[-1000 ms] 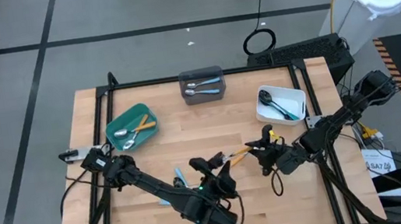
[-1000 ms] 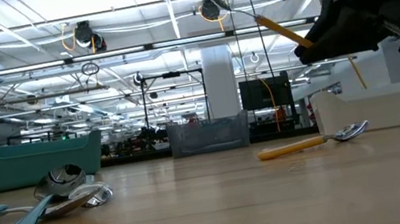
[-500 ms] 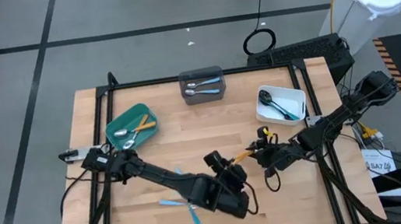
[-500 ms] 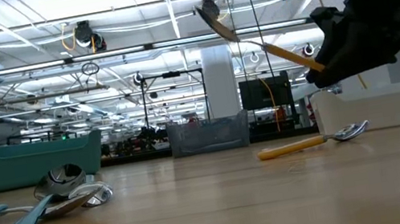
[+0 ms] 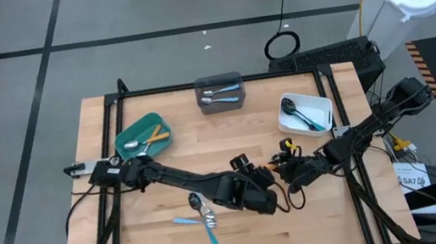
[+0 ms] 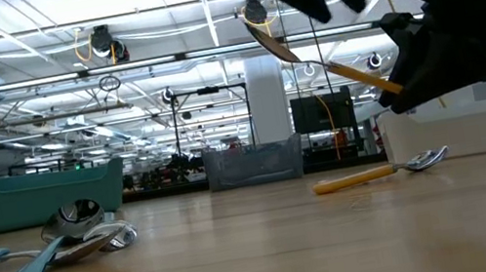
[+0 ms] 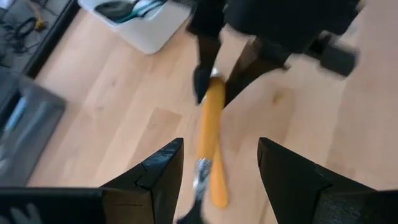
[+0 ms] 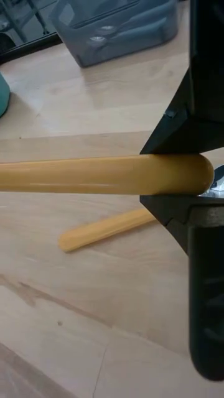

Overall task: Sort silverware by color (type)
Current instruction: Put the yellow spoon into the green bin

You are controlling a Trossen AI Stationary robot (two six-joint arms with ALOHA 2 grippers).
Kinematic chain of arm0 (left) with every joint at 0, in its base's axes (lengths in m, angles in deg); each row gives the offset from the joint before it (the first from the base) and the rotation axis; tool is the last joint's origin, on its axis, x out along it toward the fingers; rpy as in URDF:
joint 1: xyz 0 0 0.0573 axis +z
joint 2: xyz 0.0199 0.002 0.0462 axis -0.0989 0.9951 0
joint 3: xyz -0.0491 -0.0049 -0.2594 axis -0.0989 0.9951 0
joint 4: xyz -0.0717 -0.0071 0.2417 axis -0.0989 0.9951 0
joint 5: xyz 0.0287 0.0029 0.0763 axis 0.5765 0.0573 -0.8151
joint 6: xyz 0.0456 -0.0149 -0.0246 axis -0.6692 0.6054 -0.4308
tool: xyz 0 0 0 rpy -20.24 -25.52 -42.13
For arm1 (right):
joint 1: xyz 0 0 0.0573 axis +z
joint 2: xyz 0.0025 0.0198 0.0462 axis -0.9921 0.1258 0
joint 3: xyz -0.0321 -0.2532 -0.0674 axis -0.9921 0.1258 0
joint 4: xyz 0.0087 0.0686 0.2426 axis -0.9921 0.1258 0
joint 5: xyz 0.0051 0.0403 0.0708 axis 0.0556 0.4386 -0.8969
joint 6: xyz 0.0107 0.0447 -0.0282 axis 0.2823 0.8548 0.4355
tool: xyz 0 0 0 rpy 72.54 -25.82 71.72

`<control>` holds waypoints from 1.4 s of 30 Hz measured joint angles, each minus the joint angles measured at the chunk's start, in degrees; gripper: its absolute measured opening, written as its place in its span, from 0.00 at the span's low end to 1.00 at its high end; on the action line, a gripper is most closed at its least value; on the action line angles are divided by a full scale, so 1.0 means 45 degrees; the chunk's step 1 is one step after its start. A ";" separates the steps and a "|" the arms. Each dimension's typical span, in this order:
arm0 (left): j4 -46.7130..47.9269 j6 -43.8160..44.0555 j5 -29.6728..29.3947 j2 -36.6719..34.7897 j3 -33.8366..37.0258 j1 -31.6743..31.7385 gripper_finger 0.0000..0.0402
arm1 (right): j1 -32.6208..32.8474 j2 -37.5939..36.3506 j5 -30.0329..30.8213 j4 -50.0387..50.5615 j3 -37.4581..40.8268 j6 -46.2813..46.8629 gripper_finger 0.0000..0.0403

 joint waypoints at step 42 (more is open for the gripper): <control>0.0584 -0.1146 0.1145 0.0839 -0.0004 0.0633 0.71 | -0.0005 -0.0002 -0.1003 0.0632 0.0010 0.0415 0.19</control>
